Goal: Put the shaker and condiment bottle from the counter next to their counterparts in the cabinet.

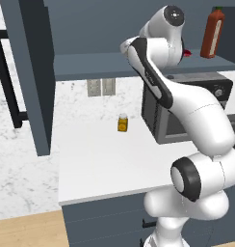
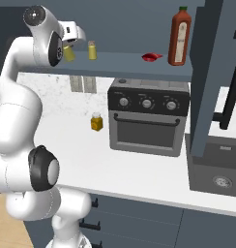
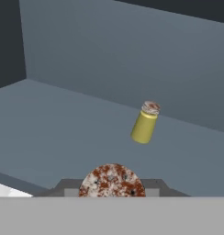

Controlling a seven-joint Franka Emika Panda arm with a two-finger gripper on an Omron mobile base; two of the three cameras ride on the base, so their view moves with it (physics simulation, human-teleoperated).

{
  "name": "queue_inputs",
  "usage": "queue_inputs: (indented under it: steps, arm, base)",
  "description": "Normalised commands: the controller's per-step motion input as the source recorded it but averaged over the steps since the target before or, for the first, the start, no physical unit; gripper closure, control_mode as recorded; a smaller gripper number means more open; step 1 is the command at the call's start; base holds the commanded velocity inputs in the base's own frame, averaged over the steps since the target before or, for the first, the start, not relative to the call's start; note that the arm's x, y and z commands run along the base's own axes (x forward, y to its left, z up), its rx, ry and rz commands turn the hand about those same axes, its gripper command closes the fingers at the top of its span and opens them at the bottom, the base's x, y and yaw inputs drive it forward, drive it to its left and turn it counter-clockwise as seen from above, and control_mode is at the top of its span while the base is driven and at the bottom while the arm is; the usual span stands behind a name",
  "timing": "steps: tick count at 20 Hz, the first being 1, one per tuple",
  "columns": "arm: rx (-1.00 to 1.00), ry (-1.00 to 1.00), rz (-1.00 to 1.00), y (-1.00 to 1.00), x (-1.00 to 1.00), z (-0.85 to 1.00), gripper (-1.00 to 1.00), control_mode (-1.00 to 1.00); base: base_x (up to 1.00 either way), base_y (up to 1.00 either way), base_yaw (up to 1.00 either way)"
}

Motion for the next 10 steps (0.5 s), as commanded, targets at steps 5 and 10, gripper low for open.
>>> queue_inputs:
  steps: [5, 10]
  arm:
    - [-0.03, 0.02, 0.0, 0.0, 0.19, -0.1, 1.0, -1.0]
    - [-0.04, 0.0, 0.0, 0.0, 0.29, -0.19, 1.0, -1.0]
  base:
    - [0.0, 0.0, 0.0]
    - [0.0, 0.0, 0.0]
